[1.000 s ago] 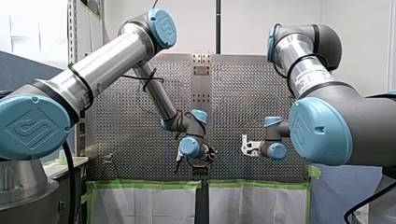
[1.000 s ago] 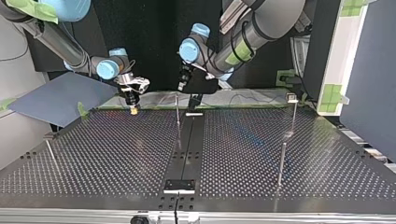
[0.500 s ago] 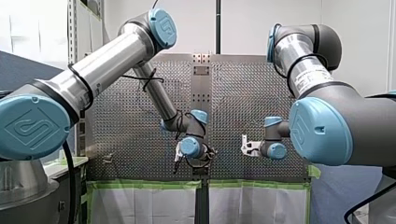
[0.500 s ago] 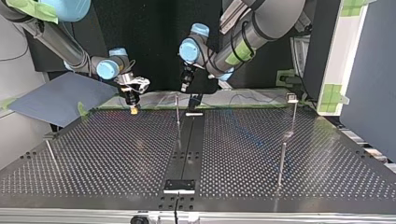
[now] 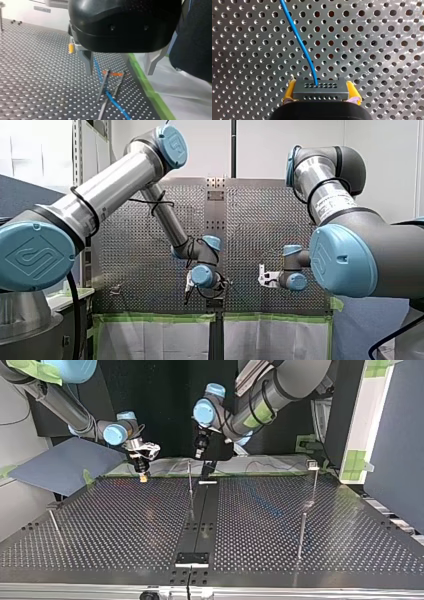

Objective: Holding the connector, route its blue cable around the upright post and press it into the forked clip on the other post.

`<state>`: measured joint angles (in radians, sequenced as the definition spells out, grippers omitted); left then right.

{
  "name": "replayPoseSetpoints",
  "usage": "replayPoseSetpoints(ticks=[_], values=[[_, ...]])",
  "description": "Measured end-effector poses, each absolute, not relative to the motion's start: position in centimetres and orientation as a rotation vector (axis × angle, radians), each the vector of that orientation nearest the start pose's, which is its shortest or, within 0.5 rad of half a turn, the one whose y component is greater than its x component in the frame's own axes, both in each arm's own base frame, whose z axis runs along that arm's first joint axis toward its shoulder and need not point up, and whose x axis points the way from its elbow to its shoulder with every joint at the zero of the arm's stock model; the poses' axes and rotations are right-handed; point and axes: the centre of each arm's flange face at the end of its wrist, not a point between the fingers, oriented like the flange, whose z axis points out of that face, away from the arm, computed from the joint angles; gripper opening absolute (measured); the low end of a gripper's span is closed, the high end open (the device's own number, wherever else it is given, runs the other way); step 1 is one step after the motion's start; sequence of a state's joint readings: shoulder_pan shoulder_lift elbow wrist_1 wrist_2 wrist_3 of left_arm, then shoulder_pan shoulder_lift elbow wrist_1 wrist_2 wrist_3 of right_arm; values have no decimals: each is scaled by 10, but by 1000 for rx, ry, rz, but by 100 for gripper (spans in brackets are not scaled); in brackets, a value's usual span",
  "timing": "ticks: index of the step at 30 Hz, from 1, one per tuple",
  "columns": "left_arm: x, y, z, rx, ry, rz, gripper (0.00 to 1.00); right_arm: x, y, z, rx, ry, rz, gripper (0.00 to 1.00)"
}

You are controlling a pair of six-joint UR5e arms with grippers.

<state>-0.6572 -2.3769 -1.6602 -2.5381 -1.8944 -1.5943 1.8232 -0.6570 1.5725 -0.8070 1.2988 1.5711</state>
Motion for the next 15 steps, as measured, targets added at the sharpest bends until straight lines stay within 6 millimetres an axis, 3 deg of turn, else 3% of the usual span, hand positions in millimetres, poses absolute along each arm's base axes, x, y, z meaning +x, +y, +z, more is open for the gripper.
replayPoseSetpoints(ticks=[15], values=[[402, -437, 69, 242, 1761, -270, 100, 324, -597, 2, 1678, -991, 1539, 0]])
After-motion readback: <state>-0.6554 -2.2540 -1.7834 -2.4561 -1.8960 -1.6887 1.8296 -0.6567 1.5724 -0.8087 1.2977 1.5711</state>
